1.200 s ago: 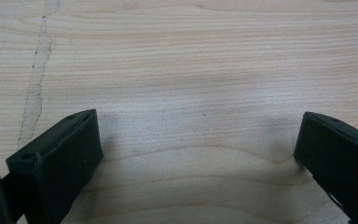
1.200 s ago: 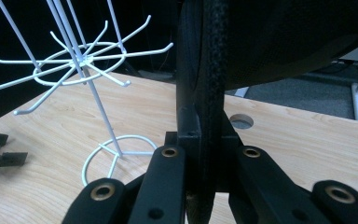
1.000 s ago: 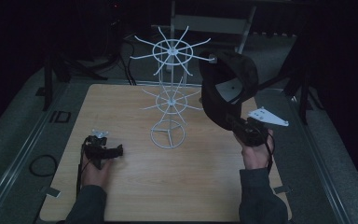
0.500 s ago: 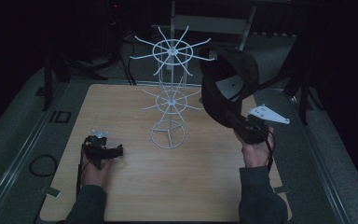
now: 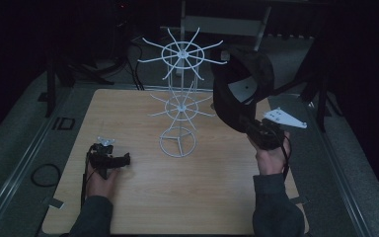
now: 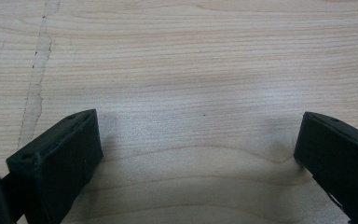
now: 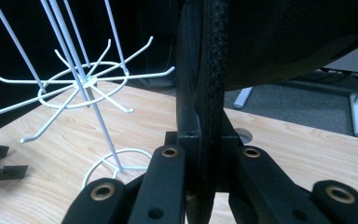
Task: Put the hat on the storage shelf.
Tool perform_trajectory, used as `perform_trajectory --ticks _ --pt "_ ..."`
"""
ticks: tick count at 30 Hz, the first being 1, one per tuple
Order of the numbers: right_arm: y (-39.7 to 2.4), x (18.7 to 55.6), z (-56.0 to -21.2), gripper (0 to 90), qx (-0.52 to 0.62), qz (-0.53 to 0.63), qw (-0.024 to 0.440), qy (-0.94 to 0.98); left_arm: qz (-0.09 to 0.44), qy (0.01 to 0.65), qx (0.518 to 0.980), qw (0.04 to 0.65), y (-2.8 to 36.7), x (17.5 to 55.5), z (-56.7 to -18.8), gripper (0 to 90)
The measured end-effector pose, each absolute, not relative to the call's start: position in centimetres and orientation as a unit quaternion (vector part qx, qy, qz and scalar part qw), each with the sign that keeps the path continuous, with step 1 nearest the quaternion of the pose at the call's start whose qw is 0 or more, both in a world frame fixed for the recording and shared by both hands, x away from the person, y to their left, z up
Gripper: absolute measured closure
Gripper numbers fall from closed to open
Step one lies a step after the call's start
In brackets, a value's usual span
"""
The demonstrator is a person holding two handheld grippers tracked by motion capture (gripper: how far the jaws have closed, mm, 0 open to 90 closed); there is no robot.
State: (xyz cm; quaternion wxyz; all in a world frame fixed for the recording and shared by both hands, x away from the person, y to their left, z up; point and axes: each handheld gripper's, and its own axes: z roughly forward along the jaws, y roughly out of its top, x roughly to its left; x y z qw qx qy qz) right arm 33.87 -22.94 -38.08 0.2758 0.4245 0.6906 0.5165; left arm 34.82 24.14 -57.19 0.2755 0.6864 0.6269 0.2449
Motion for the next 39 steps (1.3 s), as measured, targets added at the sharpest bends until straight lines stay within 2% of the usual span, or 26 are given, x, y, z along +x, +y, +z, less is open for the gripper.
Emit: perform_trajectory --ticks 39 --pt "-22.8 33.9 -36.5 86.4 0.417 0.531 0.288 0.679 0.245 0.627 0.686 0.275 24.1 34.8 -57.2 0.8"
